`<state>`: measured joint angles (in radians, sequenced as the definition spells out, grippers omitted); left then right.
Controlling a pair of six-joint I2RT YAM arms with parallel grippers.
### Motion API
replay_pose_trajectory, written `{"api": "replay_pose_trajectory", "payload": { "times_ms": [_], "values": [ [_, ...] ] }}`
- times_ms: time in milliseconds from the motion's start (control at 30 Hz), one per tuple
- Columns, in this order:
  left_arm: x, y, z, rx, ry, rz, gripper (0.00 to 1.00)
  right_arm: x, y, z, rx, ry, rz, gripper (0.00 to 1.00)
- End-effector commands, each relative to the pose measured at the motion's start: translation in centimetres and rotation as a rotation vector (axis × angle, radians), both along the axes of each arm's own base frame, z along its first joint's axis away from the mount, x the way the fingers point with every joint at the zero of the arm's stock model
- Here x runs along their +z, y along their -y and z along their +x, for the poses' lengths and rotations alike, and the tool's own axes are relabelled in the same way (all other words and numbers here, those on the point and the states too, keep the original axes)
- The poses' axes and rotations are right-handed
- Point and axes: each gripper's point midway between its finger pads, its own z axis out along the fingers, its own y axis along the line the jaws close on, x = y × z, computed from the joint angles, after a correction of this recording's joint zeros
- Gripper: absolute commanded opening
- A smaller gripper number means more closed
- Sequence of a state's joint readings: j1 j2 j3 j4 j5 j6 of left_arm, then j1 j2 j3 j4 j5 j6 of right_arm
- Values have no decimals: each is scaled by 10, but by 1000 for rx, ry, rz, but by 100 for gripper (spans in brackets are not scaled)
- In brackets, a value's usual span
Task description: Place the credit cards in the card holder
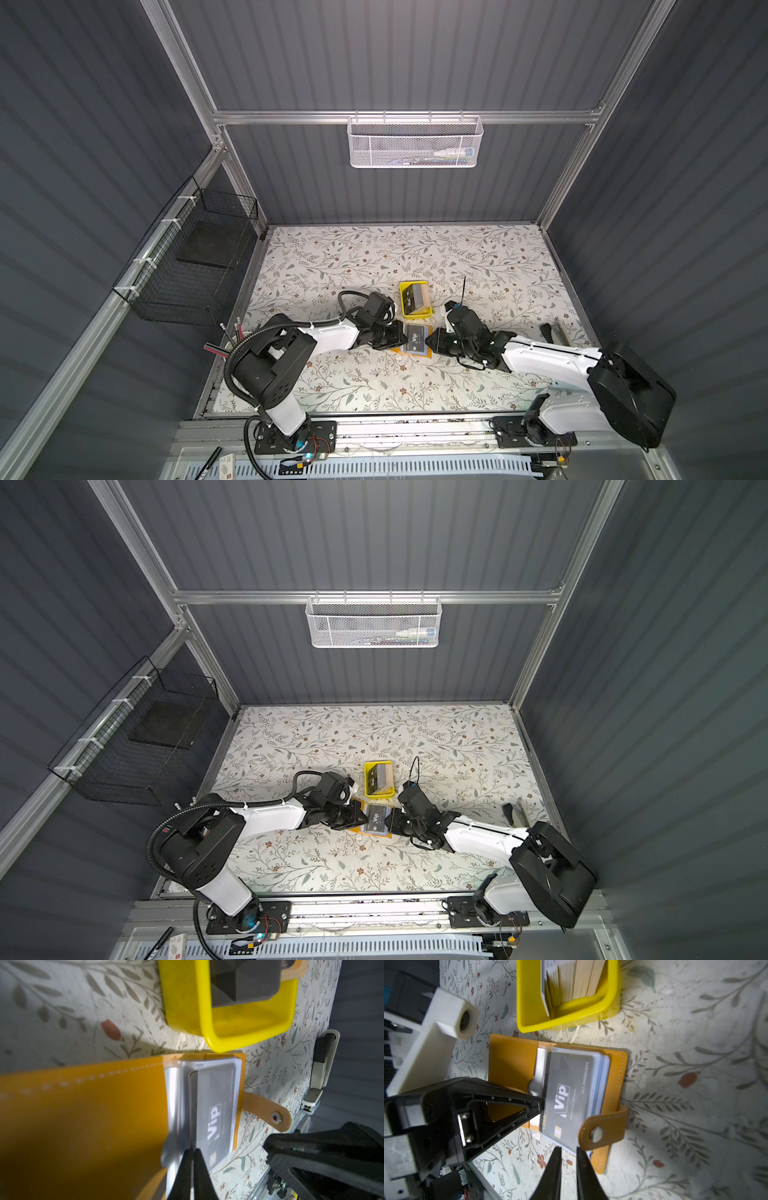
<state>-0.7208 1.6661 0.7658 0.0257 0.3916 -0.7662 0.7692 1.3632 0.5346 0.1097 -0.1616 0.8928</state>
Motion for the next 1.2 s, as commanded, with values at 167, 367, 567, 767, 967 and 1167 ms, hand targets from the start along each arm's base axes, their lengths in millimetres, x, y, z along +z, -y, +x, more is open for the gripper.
{"api": "replay_pose_trajectory", "payload": {
  "times_ms": [167, 367, 567, 767, 967, 1167],
  "values": [
    [-15, -5, -5, 5, -28, 46, 6, -6, -8, 2, -14, -48, 57, 23],
    [-18, -6, -6, 6, -34, 54, 6, -14, -9, 2, -23, -73, 58, 26],
    [-20, -7, -7, 6, -40, 55, 6, -17, -11, 3, -19, -83, 65, 26],
    [-20, -6, -7, 5, -39, 51, 6, -17, -15, 3, -10, -78, 87, 26],
    [-15, -1, -8, 3, -34, 8, 5, -9, -18, 6, -3, -45, 123, 25],
    [15, 9, -1, -4, 61, -115, 12, -8, -16, 8, -5, -33, 103, 26]
  ]
}}
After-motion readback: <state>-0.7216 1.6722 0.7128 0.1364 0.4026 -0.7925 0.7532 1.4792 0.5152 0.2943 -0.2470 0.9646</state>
